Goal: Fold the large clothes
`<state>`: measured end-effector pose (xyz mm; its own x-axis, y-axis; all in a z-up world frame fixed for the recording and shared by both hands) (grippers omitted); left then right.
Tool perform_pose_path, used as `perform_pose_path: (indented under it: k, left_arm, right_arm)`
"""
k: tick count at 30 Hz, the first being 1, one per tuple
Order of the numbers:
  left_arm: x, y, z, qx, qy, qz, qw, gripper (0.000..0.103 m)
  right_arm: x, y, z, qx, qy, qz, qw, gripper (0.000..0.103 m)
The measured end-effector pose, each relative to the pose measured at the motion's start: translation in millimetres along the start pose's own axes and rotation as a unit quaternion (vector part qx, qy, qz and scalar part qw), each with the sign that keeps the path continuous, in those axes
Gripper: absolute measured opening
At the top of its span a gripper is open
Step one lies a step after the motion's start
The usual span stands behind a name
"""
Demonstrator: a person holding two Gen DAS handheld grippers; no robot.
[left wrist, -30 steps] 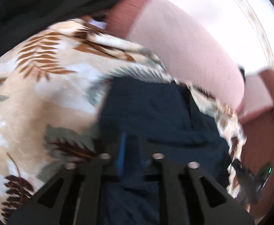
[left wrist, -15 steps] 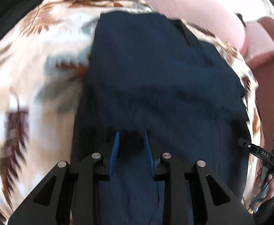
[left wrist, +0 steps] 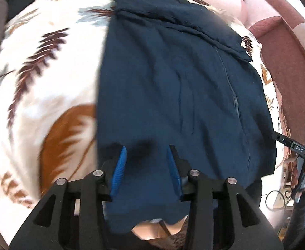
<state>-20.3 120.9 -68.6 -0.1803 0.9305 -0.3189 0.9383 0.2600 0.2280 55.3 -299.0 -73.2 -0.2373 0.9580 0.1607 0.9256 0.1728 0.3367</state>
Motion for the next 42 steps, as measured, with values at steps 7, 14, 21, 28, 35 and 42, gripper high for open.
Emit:
perform_pose_path:
  k: [7, 14, 21, 28, 35, 42]
  left_arm:
    - [38, -21, 7, 0.006, 0.006, -0.018, 0.9998, 0.049]
    - [26, -58, 34, 0.063, -0.033, -0.033, 0.9969, 0.06]
    - [24, -58, 32, 0.065, -0.061, -0.047, 0.9949, 0.024]
    - [9, -52, -11, 0.047, -0.153, -0.068, 0.9848, 0.006]
    - [-5, -4, -54, -0.02, -0.21, -0.092, 0.9732, 0.003]
    - [2, 62, -60, -0.072, -0.213, -0.129, 0.9659, 0.003]
  right_arm:
    - [-49, -34, -5, -0.037, -0.006, 0.077, 0.996, 0.054]
    - [-18, -55, 3, -0.053, 0.116, 0.045, 0.991, 0.054]
    - [-15, -65, 16, -0.024, 0.134, 0.039, 0.99, 0.021]
    - [7, -50, -43, -0.122, 0.219, 0.01, 0.968, 0.007]
    - [27, -9, -78, -0.195, 0.259, 0.0, 0.946, 0.007]
    - [28, 52, -96, -0.24, 0.287, 0.017, 0.927, 0.007]
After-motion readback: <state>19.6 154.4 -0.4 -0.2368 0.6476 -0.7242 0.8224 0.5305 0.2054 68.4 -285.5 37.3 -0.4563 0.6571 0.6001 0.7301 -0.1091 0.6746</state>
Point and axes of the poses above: each gripper's, at about its wrist camera, not at the fingertips, and z roughly the way its jaws point, x to its left, y to its top, the point moved 8 cm from there along z, roughly the way its jaws point, and after that the axes turned 10 degrees about -z, right-handed, at the moved point
